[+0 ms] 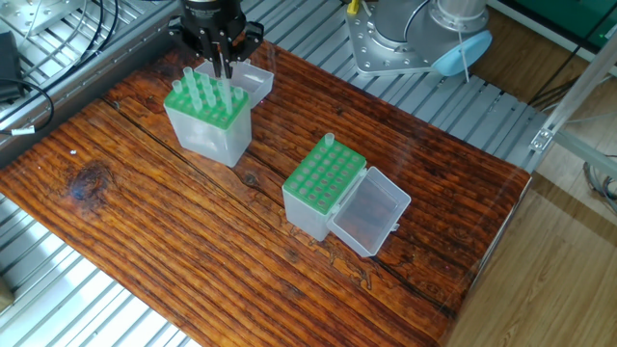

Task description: Transfer all large pipette tips from one holder to another

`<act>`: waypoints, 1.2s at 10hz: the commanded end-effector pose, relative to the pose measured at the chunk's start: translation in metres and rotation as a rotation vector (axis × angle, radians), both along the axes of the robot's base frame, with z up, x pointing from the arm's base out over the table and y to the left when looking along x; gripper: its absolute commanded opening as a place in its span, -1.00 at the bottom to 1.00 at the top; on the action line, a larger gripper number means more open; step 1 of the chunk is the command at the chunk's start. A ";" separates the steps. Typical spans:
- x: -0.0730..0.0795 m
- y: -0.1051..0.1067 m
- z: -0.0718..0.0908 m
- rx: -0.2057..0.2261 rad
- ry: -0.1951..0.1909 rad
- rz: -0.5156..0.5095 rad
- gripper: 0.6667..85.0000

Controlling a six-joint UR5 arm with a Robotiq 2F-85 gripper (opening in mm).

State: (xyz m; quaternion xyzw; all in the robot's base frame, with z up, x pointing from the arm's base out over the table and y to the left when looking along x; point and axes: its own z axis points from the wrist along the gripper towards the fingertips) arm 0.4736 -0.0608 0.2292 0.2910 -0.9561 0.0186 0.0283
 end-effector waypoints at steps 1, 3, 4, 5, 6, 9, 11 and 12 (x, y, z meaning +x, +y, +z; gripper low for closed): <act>0.000 0.004 0.006 0.011 0.006 -0.004 -0.72; 0.000 0.004 0.008 0.011 0.009 -0.004 -0.72; 0.000 0.004 0.010 0.011 0.011 -0.005 -0.72; -0.001 0.004 0.011 0.011 0.014 -0.005 -0.72; -0.001 0.004 0.013 0.011 0.017 -0.005 -0.72; -0.002 0.005 0.016 0.011 0.020 -0.007 -0.72; -0.003 0.006 0.018 0.010 0.024 -0.010 -0.72; -0.003 0.006 0.019 0.008 0.026 -0.012 -0.72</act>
